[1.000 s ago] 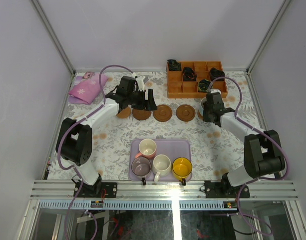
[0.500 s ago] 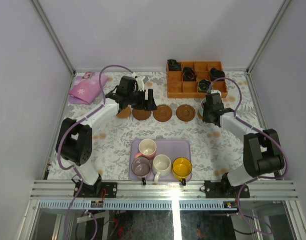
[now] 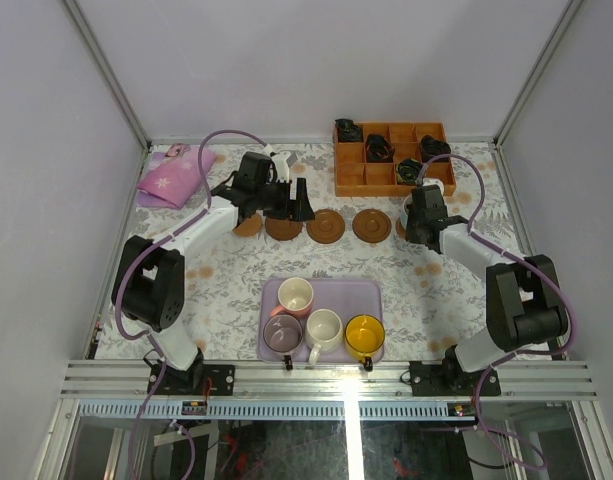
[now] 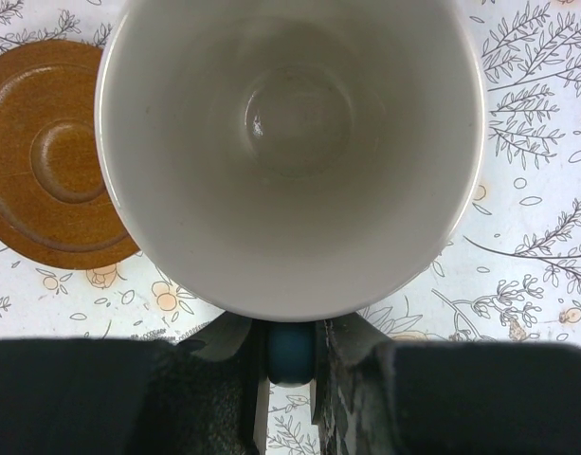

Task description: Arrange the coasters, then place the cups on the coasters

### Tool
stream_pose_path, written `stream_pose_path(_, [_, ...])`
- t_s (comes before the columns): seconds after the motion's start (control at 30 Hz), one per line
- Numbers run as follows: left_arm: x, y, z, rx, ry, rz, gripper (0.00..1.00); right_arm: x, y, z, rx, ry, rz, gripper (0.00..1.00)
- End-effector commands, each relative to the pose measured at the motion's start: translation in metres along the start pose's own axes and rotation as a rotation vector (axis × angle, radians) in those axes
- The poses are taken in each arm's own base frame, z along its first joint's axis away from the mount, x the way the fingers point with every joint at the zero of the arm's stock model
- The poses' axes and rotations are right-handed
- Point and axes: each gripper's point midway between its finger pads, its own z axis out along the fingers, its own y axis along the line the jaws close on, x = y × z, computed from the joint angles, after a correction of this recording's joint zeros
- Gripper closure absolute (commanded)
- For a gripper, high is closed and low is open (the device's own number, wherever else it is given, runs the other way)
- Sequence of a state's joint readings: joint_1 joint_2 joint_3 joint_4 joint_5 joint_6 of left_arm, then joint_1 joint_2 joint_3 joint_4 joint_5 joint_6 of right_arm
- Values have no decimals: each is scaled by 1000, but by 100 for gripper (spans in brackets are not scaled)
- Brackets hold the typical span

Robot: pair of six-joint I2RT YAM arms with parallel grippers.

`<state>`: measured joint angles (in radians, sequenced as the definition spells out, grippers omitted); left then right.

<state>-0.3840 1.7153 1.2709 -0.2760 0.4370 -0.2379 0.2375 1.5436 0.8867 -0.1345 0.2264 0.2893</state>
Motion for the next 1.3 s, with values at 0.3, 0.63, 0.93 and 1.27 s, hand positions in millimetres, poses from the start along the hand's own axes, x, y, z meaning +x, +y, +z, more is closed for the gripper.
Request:
stream_pose_path(0.3, [-5,4,0,4,-20,21,22,-27,4,0,4,-66,39,75])
stream_pose_path(0.63, [-5,4,2,12,-16,18,22,-23,0,-12,11,-58,43,71])
stream_pose_path(0.93, [-3,4,1,14,-11,15,22,-23,-6,-21,33,-56,55,32])
stream_pose_path(1.27, [-7,0,-7,10,-25,27,21,-33,-13,-53,32,-99,65,30])
